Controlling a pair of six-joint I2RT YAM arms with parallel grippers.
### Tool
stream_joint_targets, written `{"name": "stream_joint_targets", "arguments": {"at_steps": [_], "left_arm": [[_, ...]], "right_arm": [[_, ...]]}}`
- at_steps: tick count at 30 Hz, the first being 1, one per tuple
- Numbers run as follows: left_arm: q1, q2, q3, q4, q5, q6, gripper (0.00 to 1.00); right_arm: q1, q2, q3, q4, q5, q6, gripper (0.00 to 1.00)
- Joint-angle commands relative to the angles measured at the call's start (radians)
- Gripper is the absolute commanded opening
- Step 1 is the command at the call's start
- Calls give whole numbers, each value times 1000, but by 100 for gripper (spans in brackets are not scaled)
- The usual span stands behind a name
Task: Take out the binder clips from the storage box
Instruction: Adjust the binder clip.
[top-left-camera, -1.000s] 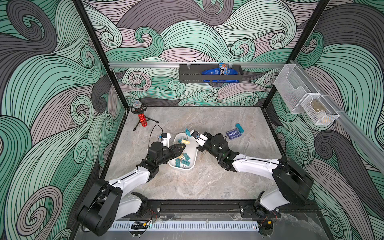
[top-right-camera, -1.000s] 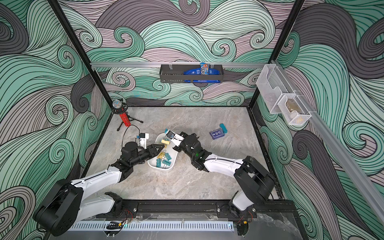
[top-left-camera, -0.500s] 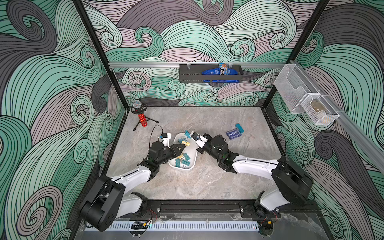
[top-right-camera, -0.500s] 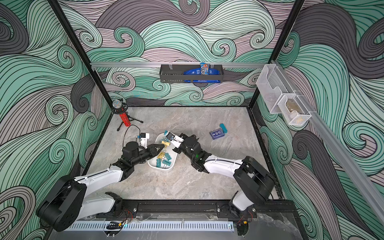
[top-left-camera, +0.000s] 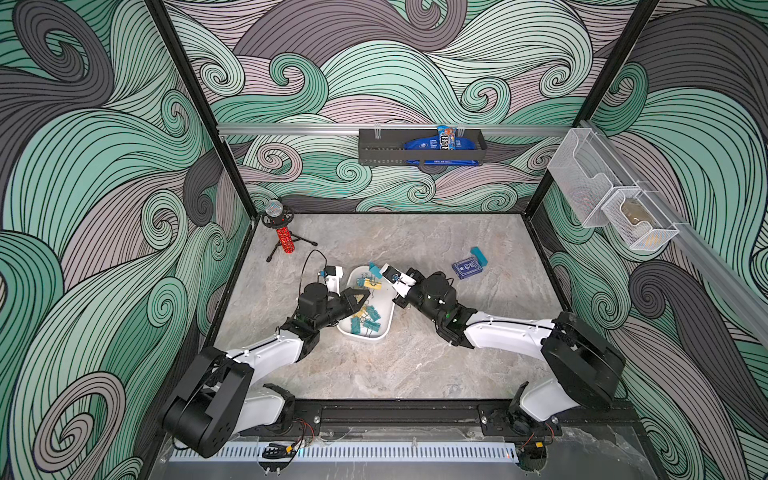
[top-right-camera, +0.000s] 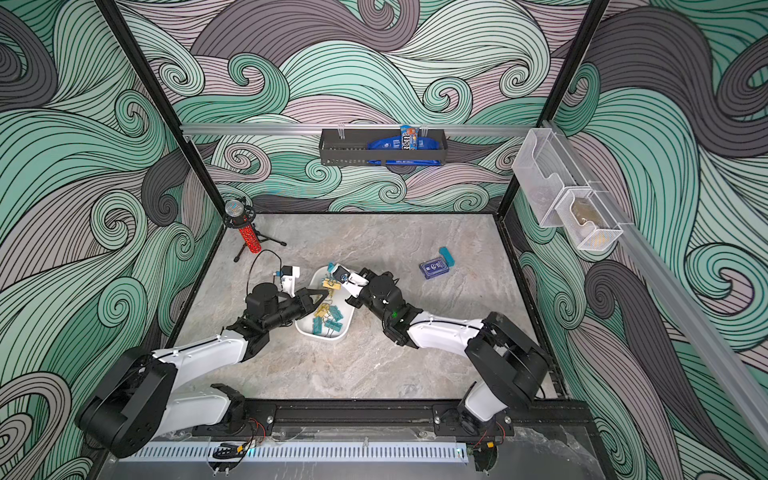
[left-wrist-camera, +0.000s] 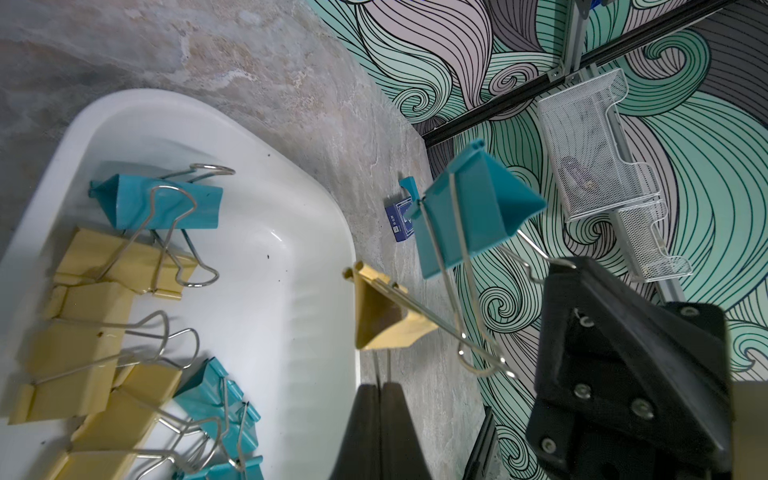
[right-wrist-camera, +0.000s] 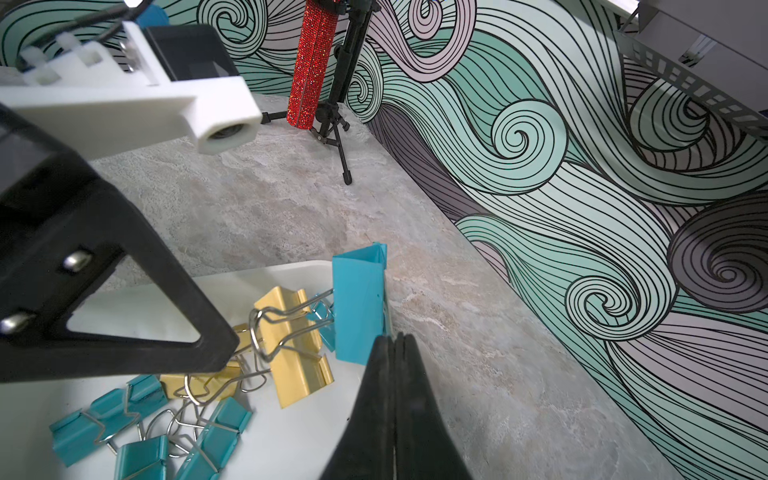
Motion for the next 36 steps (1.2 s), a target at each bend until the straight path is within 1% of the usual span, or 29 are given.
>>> {"name": "stream_joint_targets", "arguments": {"at_steps": [1, 5, 11, 13, 17, 23, 30, 33, 36], "left_arm": [[-8, -4, 6, 41, 37, 5, 1], [-7, -6, 1, 43, 44, 0, 0], [-5, -8, -7, 58, 50, -12, 0], [-5, -3, -7, 69, 59, -19, 0], [-6, 8, -7, 92, 74, -33, 0], [-6, 10, -14, 108, 84, -45, 0], [-5, 7, -29, 115, 90, -52, 0], [-5, 2, -33, 109, 87, -47, 0], [-4, -9, -25, 68, 71, -22, 0]], "right_arm": [[7, 20, -20, 69, 12, 1, 0], [7, 21, -45, 133, 23, 4, 0], [7, 35, -117, 330, 58, 6, 0], [7, 51, -138, 404, 62, 15, 0], [7, 89, -149, 488, 63, 53, 0], [9, 155, -183, 683, 112, 96, 0], [9, 193, -163, 723, 125, 108, 0], [7, 187, -153, 692, 127, 93, 0], [-3, 162, -152, 628, 138, 68, 0]]}}
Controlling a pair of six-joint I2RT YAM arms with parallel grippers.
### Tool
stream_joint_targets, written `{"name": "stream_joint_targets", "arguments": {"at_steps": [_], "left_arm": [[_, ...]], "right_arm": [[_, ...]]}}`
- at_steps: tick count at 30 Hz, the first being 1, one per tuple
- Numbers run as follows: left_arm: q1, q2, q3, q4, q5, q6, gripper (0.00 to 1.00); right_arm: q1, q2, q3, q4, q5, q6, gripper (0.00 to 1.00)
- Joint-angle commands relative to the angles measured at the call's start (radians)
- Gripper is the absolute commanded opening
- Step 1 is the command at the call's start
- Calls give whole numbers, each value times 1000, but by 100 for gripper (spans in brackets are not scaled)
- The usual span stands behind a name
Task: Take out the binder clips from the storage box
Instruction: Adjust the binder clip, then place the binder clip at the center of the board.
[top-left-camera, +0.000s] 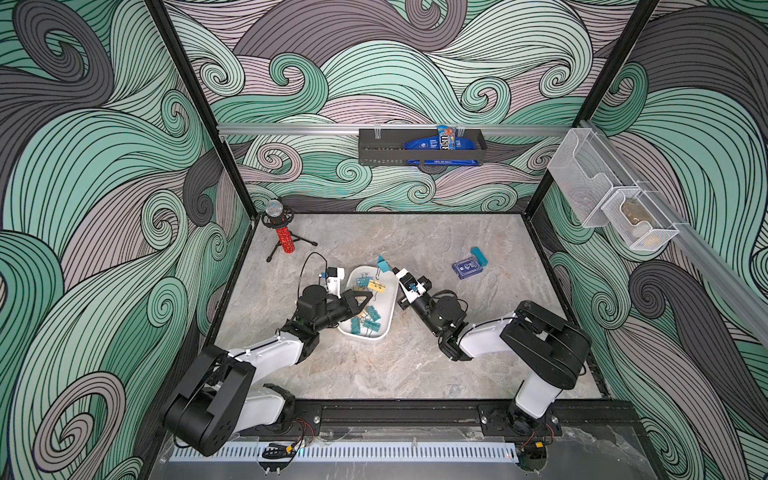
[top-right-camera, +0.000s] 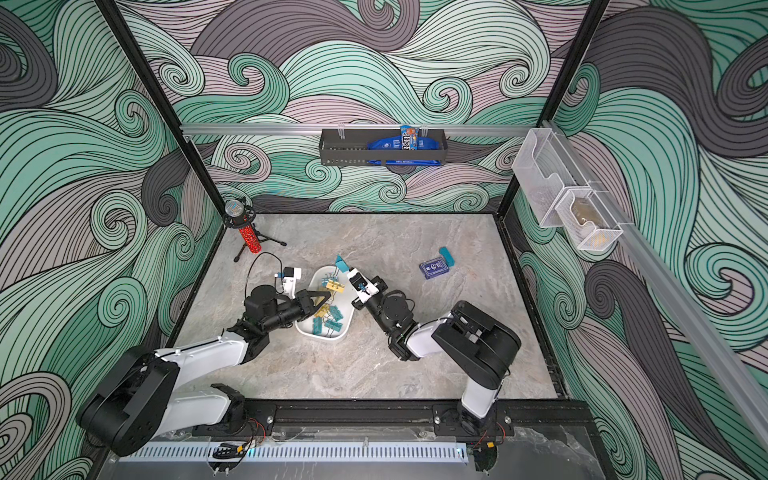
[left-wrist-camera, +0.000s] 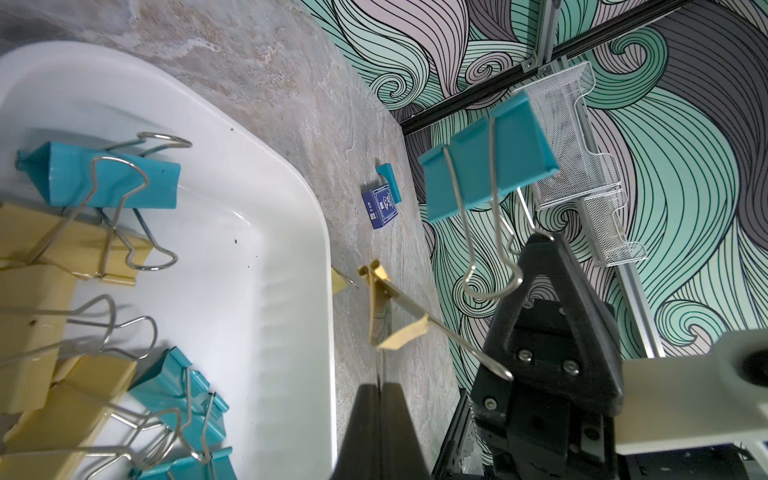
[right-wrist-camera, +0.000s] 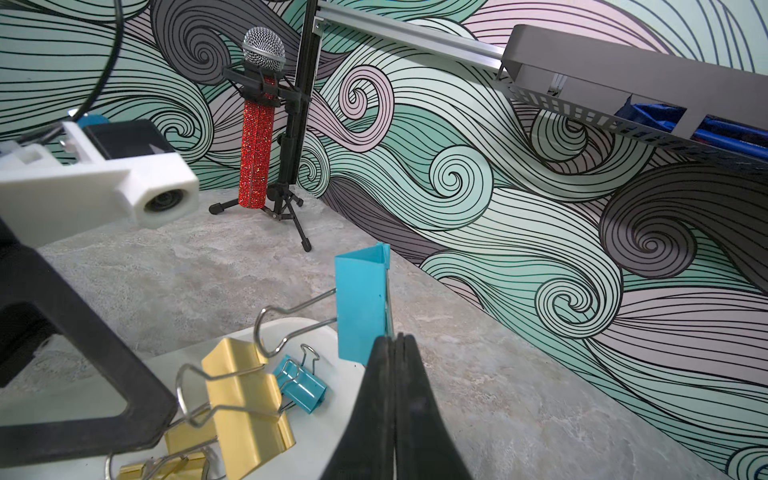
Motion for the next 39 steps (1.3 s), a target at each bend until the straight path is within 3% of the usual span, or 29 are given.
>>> {"name": "stream_joint_targets", "arguments": {"at_steps": [1, 9, 16, 28, 39], "left_arm": [[-5, -20, 4, -25, -2, 37, 0], [6, -40, 40, -200, -70, 145, 0], [20, -54, 69, -293, -120, 219, 0], [29, -30, 74, -278, -94, 252, 0], [31, -12, 69, -252, -81, 271, 0]], "right_arm": [[-12, -40, 19, -60, 31, -22, 0], [-141, -210, 88, -624, 33, -56, 0], [-253, -287, 78, -937, 28, -76, 0], [-275, -157, 165, -1117, 78, -124, 0], [-304, -20, 347, -1204, 88, -233, 0]]}}
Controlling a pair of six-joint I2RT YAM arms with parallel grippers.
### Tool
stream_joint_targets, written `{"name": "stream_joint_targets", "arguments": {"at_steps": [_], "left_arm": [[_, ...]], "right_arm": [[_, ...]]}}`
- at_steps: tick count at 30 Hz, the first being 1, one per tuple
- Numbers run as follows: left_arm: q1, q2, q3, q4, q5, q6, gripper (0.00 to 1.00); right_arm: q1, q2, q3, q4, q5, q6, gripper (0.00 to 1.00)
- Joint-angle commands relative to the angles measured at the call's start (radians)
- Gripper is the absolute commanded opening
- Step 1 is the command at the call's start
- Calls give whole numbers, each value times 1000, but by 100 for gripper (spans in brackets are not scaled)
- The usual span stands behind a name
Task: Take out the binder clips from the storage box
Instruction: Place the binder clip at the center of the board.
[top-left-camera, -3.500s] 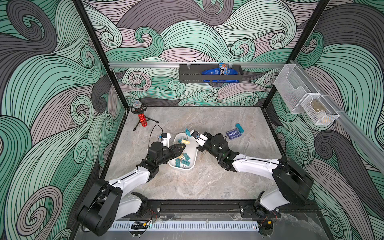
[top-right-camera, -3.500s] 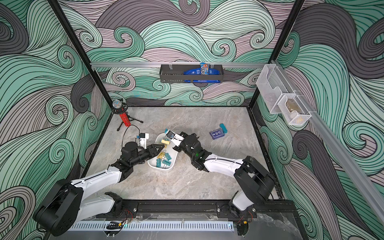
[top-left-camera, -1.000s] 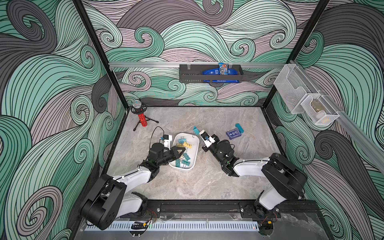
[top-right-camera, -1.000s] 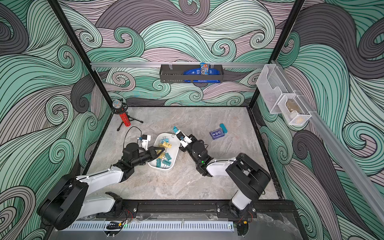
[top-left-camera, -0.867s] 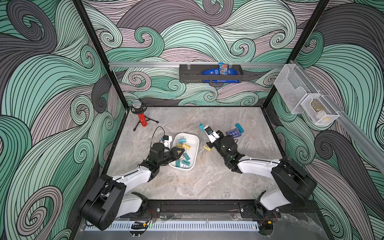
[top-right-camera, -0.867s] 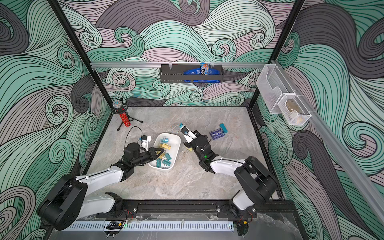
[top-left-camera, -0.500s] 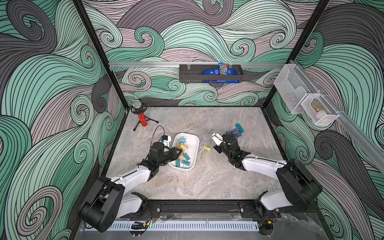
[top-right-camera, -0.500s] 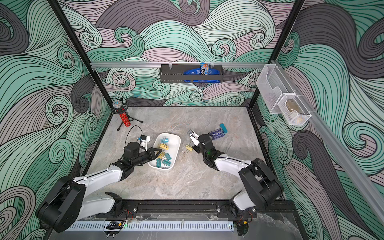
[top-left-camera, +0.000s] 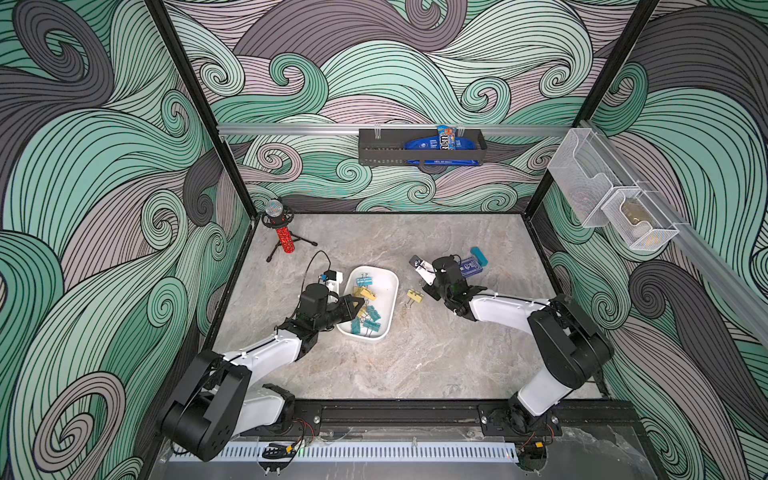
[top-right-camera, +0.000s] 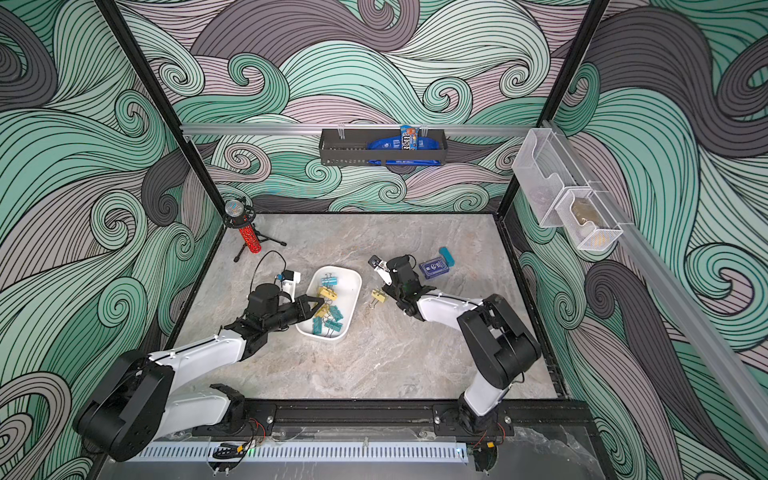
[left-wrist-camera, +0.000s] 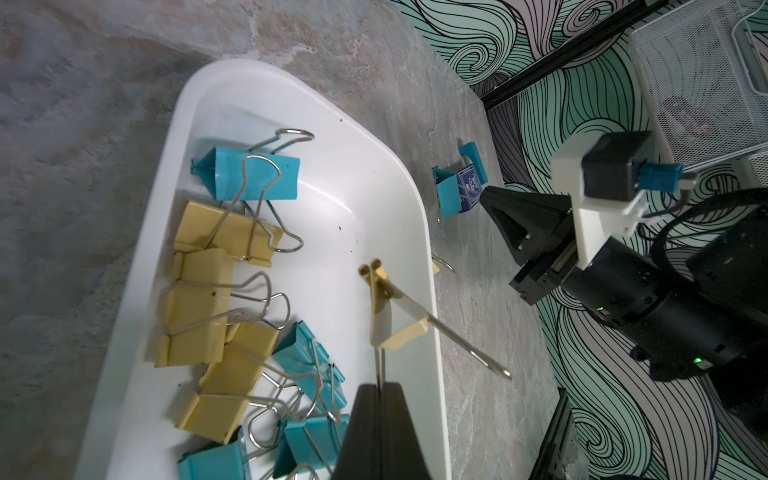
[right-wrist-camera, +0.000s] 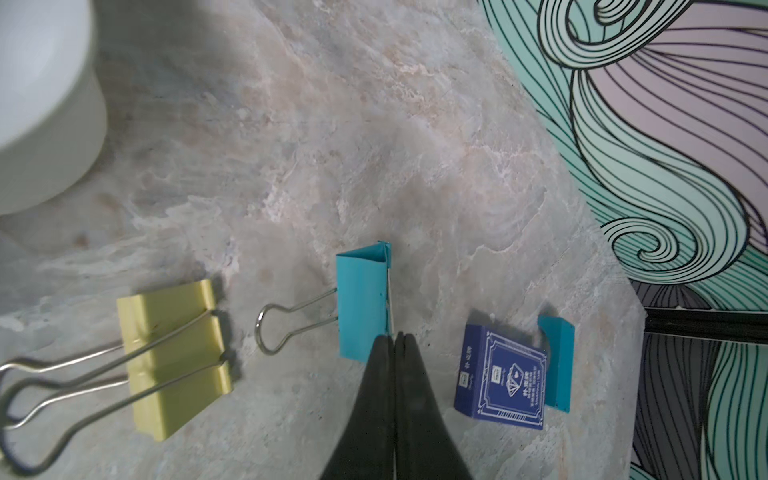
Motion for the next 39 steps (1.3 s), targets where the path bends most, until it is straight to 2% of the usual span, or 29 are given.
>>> {"name": "stream_joint_targets", "arguments": {"at_steps": [1, 22, 28, 35, 39], "left_arm": [[5, 14, 33, 30, 21, 28, 0], [15, 72, 39, 91, 83, 25, 0], [16, 66, 35, 88, 83, 24, 0], [17, 72, 33, 90, 86, 20, 0], [18, 71, 36, 85, 89, 25, 0]], "right_arm": [[-9, 49, 57, -48, 11, -50, 0], [21, 189, 189, -185, 1, -110, 0], [32, 195, 203, -185, 9, -100, 12], [33, 168, 215, -184, 15, -93, 40], [32, 126, 220, -184, 20, -80, 46]]}}
